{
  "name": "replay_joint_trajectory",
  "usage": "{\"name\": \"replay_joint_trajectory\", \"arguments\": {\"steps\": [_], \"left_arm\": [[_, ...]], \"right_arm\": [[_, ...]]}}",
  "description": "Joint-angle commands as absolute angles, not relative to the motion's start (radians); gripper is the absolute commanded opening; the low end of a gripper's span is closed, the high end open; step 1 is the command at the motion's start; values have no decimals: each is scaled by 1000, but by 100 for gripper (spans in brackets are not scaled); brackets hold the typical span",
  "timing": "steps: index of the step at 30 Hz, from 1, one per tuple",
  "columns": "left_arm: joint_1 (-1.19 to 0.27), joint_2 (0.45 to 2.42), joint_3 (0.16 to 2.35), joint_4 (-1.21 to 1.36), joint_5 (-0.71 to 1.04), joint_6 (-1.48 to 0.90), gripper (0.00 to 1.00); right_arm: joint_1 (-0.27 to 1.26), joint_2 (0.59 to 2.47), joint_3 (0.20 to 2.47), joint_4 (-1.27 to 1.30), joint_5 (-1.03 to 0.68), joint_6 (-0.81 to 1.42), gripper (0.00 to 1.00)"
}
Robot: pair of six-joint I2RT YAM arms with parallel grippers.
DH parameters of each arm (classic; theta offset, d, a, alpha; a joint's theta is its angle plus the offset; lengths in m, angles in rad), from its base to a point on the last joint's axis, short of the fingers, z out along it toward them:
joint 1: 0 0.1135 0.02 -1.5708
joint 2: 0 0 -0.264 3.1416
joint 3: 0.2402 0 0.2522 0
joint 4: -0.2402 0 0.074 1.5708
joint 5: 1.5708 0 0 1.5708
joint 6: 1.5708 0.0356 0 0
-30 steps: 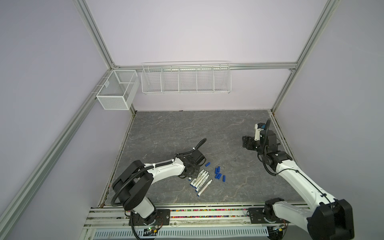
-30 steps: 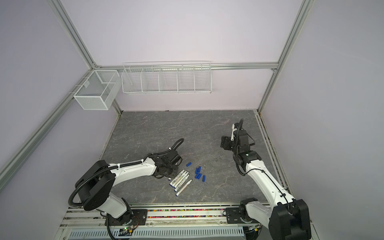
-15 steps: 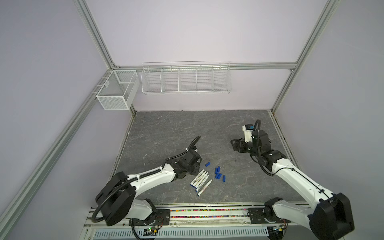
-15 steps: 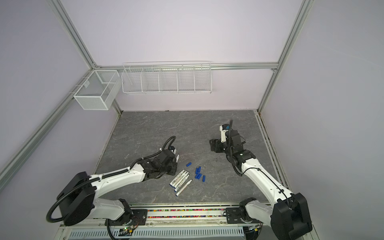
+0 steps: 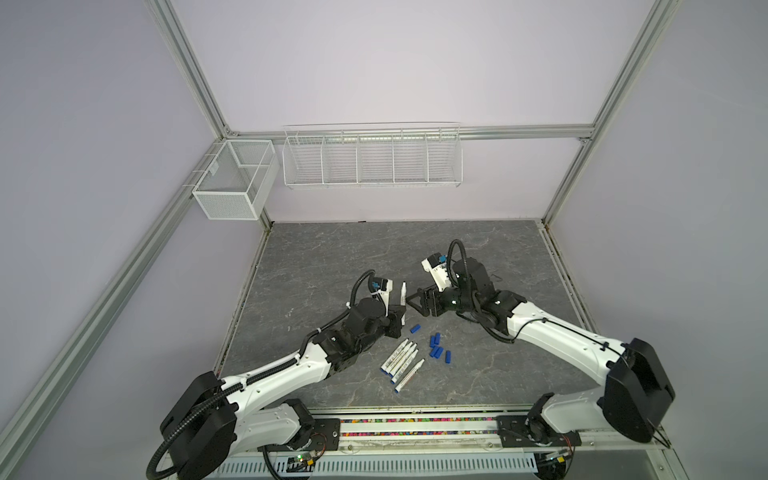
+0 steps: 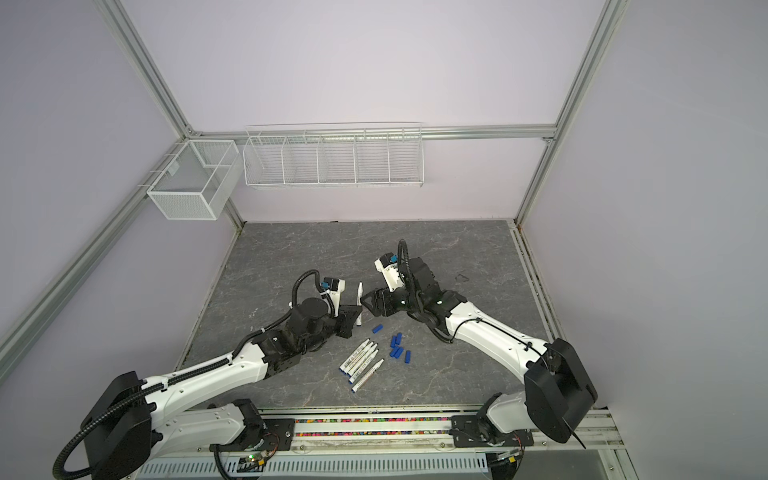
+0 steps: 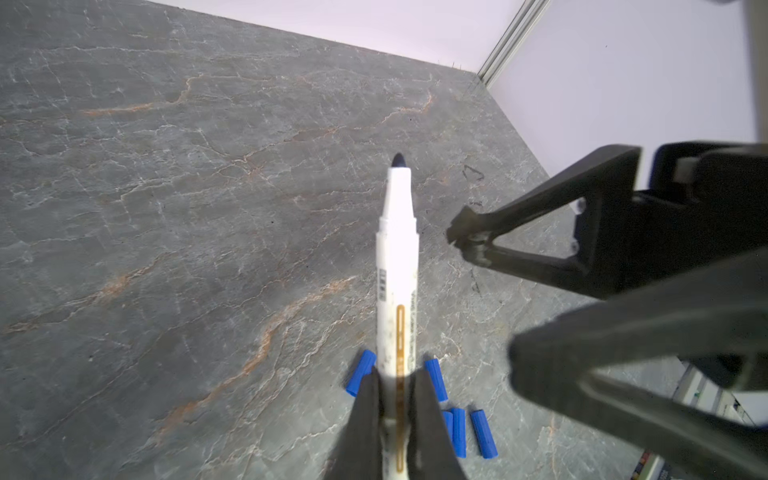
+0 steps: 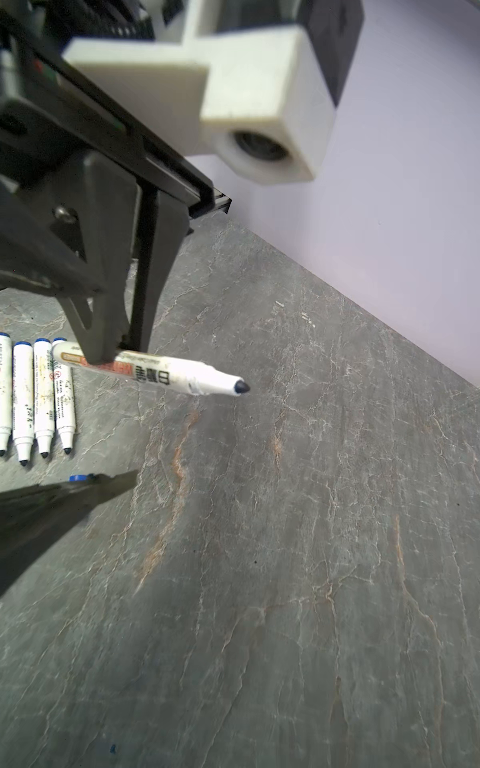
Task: Insert the pens into the pen caps
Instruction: 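Lift the marker upright with the left gripper while the right gripper approaches it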
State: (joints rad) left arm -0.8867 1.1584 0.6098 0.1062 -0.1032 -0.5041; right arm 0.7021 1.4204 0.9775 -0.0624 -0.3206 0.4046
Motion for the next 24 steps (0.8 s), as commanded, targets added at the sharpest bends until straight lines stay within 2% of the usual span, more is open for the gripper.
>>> {"name": "replay_joint_trajectory", "arguments": {"steps": [1, 16, 20, 24], "left_arm": [[-892, 1133, 582, 157, -94, -525, 0], [-907, 1168, 598, 144, -58, -518, 0], [-914, 1178, 608, 146, -59, -515, 0], [-920, 1175, 611, 147, -71, -511, 0]], "right_arm": [[708, 1448, 1005, -22, -352, 445, 66], [710, 1513, 1045, 15, -379, 486, 47], [712, 1529, 1045, 25, -398, 492, 39], [715, 1537, 1036, 23, -408, 497, 37]]}}
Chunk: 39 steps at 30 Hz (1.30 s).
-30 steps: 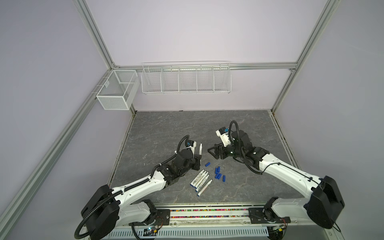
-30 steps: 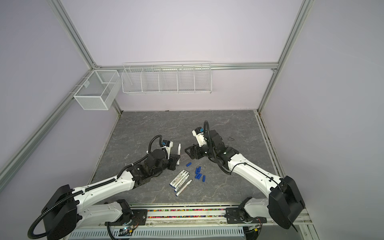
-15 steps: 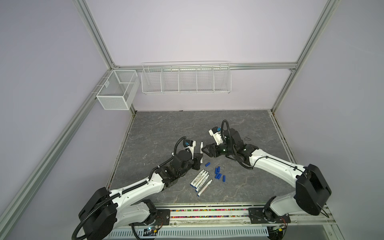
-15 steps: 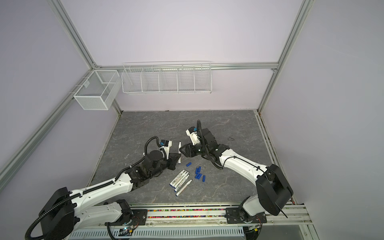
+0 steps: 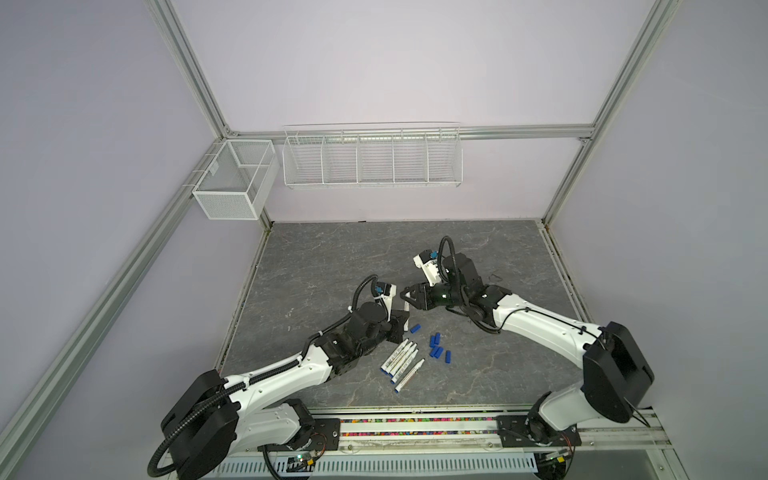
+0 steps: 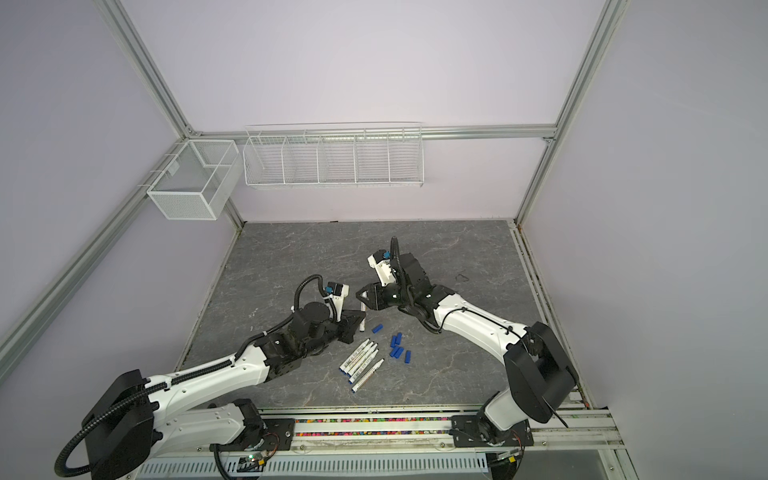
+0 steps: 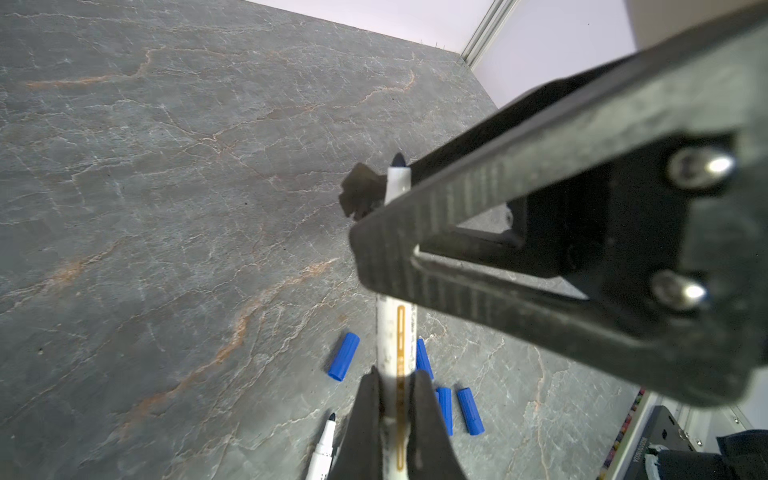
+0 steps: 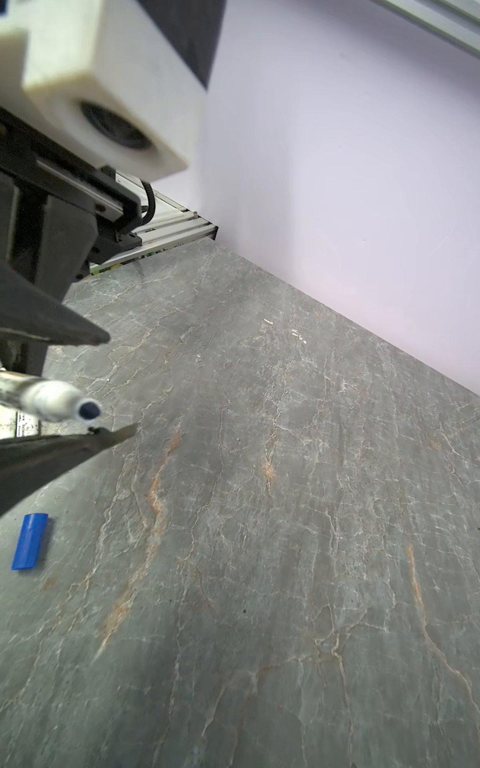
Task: Insert the pens into the pen caps
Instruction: 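Lift the marker upright with the left gripper while the right gripper approaches it, then hold the marker with the left gripper while the right gripper moves to a blue cap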
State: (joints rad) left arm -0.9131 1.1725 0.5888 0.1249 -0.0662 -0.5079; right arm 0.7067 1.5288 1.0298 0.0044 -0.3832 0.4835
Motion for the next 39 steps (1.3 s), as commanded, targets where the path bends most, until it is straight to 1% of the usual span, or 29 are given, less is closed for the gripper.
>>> {"name": "replay_joint_trajectory", "arguments": {"steps": [1, 4, 11, 13, 14, 16, 17, 19, 21, 24, 26, 31, 35, 36, 37, 38, 39], "left_arm": [[-922, 1175, 611, 146, -74, -509, 0], [-925, 1171, 612, 140, -85, -505, 0], [-927, 1168, 607, 138, -100, -508, 0], [-927, 1170, 607, 141, -100, -514, 0], [-927, 1172, 606, 144, -100, -517, 9], [-927, 1176, 604, 152, -101, -518, 31], [-927, 1179, 605, 157, -103, -518, 39], [-927, 1187, 607, 161, -110, -510, 48], [-927, 1199, 616, 161, -108, -501, 49], [-927, 1220, 626, 179, -94, -493, 48], [-927, 1234, 629, 198, -77, -485, 44], [-927, 1232, 643, 194, -54, -473, 26], [-927, 1204, 638, 191, -46, -456, 2], [-927, 1196, 636, 188, -51, -456, 0], [-927, 1188, 630, 187, -59, -459, 0], [-927, 1181, 624, 182, -90, -467, 0], [-927, 1180, 620, 175, -116, -485, 0]], "right_arm": [[715, 1538, 1033, 23, -410, 497, 37], [716, 1537, 1022, 20, -407, 497, 32], [714, 1523, 1017, 17, -425, 490, 10], [712, 1515, 1013, 20, -432, 489, 7], [711, 1509, 1010, 23, -439, 491, 7], [707, 1502, 1008, 27, -455, 494, 7], [706, 1498, 1008, 28, -460, 497, 7], [705, 1489, 1005, 31, -465, 499, 7], [703, 1481, 1005, 31, -471, 500, 7], [699, 1473, 1003, 33, -481, 503, 7], [697, 1468, 1003, 35, -487, 506, 7], [686, 1454, 993, 38, -486, 515, 7], [672, 1446, 983, 38, -482, 522, 7], [669, 1445, 983, 35, -481, 523, 7], [666, 1442, 980, 28, -471, 523, 9], [664, 1441, 983, 7, -452, 520, 18], [663, 1438, 987, -13, -428, 511, 31]]}}
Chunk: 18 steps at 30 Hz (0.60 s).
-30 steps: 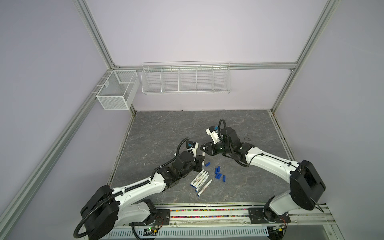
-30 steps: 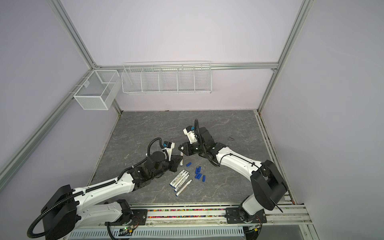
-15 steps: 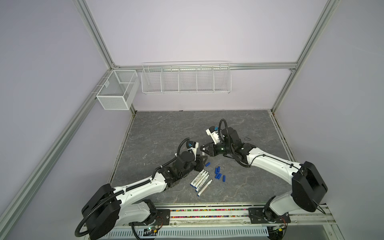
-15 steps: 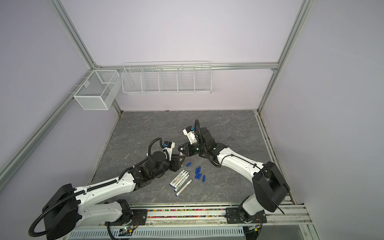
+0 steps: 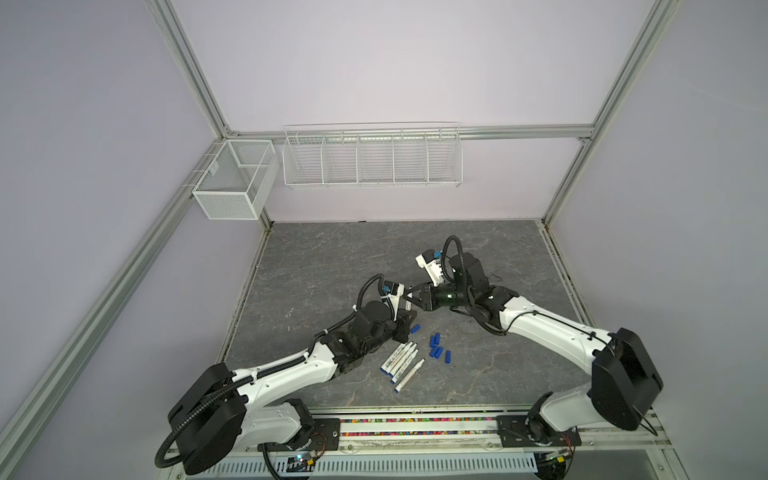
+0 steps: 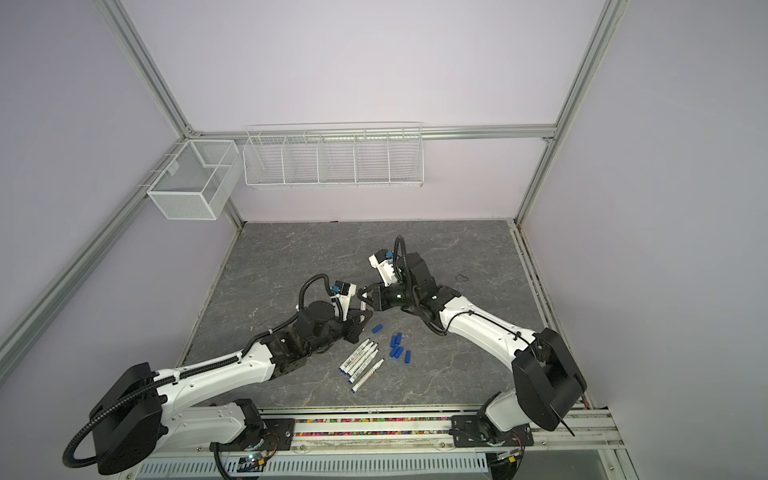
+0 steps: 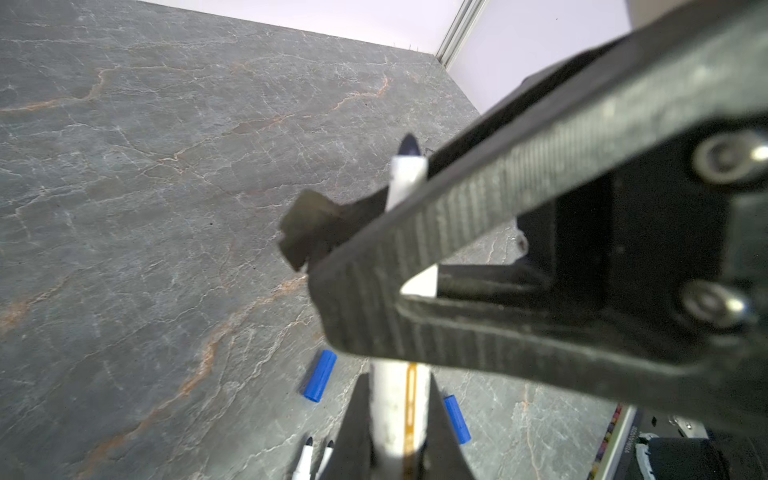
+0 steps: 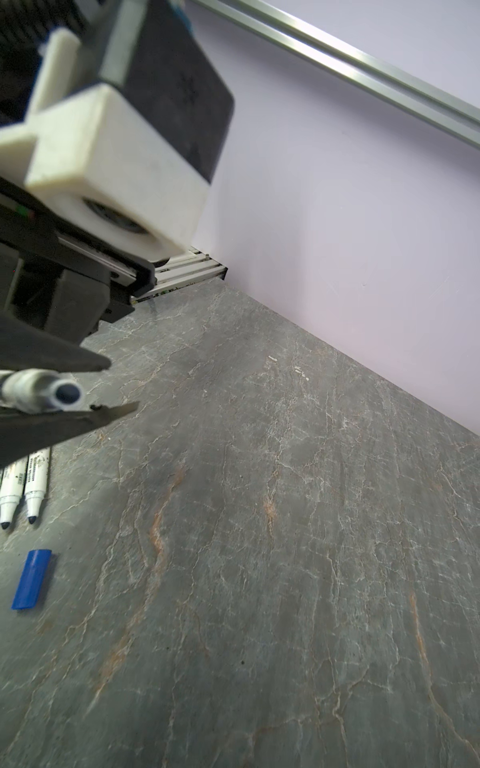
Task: Insert the pens into the pen caps
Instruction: 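Hold the marker with the left gripper while the right gripper moves to a blue cap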
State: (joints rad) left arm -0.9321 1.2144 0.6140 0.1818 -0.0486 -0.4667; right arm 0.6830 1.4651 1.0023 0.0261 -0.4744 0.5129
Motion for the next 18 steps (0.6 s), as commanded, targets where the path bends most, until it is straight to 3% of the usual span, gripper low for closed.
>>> {"name": "replay_joint_trajectory", "arguments": {"steps": [1, 2, 4, 11, 18], "left_arm": [[-927, 1177, 613, 161, -164, -511, 0], [-927, 1177, 607, 147, -215, -541, 0], [-927, 1176, 596, 116, -306, -609, 0], [-926, 1172, 604, -24, -490, -709, 0], [-924, 1166, 598, -43, -529, -736, 0]], "right_arm": [[664, 1435, 989, -38, -401, 503, 45], [665, 1431, 989, -61, -372, 494, 55], [670, 1426, 990, -103, -314, 472, 63], [708, 1486, 1027, -308, -206, 374, 64], [769, 1583, 1065, -436, -182, 306, 65]]}}
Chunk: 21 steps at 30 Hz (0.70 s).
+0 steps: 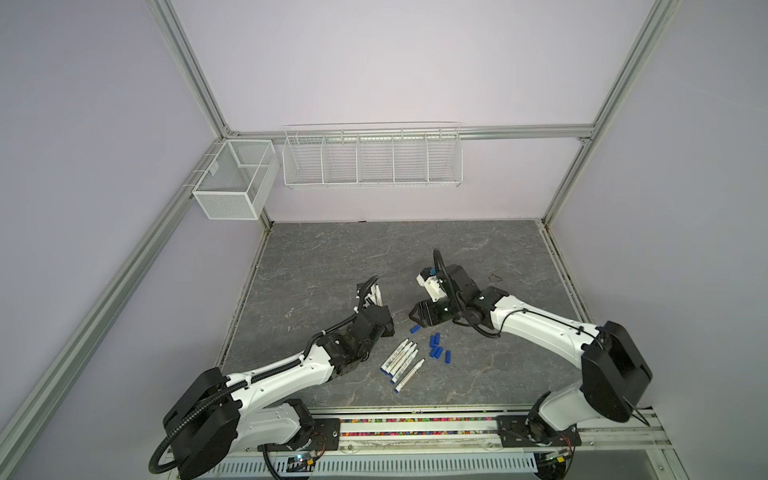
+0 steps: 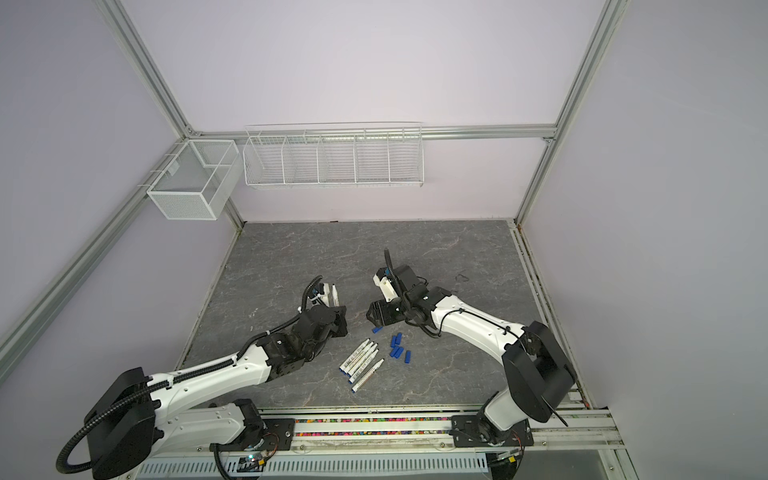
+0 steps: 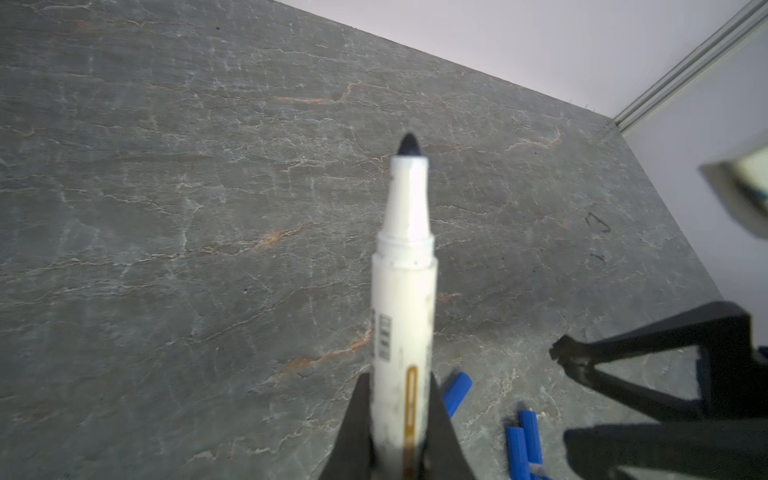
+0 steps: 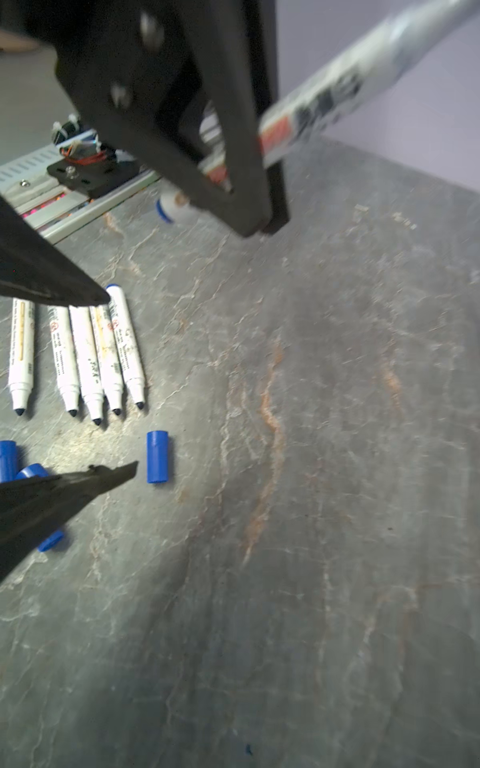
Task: Insert the pens into the pen caps
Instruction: 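Hold the marker with the left gripper while the right gripper moves to a blue cap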
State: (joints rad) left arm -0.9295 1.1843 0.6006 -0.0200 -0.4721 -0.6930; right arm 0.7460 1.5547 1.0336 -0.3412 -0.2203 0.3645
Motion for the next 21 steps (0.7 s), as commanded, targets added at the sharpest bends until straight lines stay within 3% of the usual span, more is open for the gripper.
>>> {"name": "replay_joint_trajectory", "arguments": {"steps": [1, 21], "left_arm": [[-923, 1166, 597, -43, -530, -737, 0], [-914, 1178, 616, -99, -532, -749, 0]], "right_arm": [[773, 1596, 1074, -446, -177, 303, 65], [784, 1846, 1239, -585, -204, 298, 66]]}}
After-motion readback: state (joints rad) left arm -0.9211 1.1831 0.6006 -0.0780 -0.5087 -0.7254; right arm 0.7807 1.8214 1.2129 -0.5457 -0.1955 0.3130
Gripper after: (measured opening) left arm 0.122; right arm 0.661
